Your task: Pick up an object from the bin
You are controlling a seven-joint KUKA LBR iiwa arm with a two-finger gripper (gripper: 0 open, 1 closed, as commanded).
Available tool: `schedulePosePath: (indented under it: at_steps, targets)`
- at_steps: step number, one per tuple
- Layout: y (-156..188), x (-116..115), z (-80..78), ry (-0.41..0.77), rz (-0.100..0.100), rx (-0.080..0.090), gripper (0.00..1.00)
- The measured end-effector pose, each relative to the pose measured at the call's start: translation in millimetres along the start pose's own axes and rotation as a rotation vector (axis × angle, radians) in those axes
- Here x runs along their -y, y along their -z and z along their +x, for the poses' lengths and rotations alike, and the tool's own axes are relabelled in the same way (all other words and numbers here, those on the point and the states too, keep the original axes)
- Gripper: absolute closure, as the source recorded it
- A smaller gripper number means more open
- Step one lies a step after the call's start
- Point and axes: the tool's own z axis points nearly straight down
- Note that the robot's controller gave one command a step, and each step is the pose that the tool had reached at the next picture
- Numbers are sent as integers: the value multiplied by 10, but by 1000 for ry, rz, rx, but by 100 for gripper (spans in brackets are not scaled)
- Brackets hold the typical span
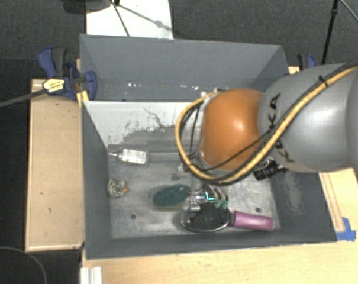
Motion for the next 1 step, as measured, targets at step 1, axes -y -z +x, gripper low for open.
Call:
schedulePosePath:
  at_steps: [1]
  targets:
    - [-790,363,-367,206,1,7,0]
